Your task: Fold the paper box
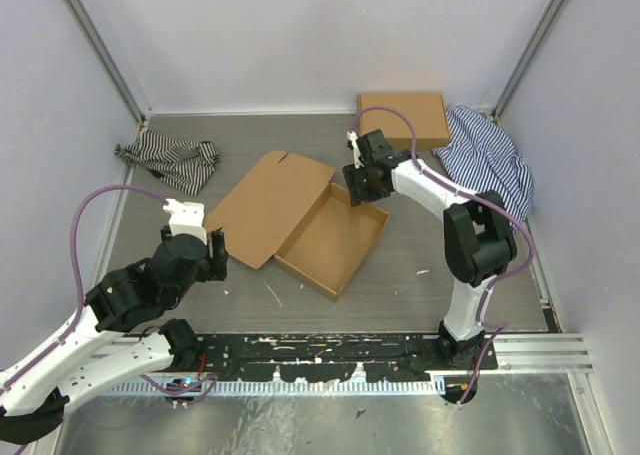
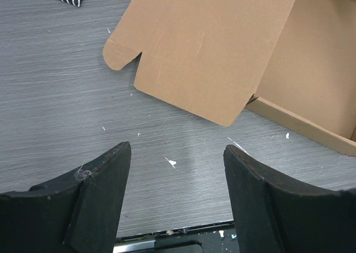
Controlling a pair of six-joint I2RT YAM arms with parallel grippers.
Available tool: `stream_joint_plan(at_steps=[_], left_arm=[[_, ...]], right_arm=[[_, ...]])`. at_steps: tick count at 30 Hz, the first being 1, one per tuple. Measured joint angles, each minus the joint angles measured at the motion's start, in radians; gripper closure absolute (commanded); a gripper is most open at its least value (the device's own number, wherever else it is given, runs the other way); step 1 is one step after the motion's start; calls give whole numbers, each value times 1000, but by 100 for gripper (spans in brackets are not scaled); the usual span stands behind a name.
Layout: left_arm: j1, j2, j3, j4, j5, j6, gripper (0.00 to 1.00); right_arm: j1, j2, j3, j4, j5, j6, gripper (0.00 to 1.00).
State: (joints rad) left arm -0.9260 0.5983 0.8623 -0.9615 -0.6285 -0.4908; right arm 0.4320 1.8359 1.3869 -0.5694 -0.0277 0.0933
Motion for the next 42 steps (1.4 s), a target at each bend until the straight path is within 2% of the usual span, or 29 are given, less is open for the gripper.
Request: stream_joint_plan(at_steps=[5,14,16,23,31,38,39,41,42], left_arm=[[5,3,0,0,6,-1,26],[13,13,-1,1,19,-1,26],[14,12,-1,1,21,-1,26],[29,-1,-2,8,26,0,26],[32,30,-10,39,37,-64,26],[34,193,-67,116,22,-177,23],[35,223,-67,126,16,-192,21],[50,270,-67,151,14,-211,19],[63,291,-66,165,18,-219,18]], right_arm=[[14,22,6,2,-3,-36,48],[19,72,12,41,-16,-8,96],[22,58,-12,61,-24,9,99],[85,-169,-320,181,-13,211,99],[243,-500,-606,134,75,391,99],[352,-731,-726,52,245,605,98],[354,-756,-740,46,269,632,90],[354,-808,-773,38,310,679,64],[354,-826,-788,34,323,700,57]])
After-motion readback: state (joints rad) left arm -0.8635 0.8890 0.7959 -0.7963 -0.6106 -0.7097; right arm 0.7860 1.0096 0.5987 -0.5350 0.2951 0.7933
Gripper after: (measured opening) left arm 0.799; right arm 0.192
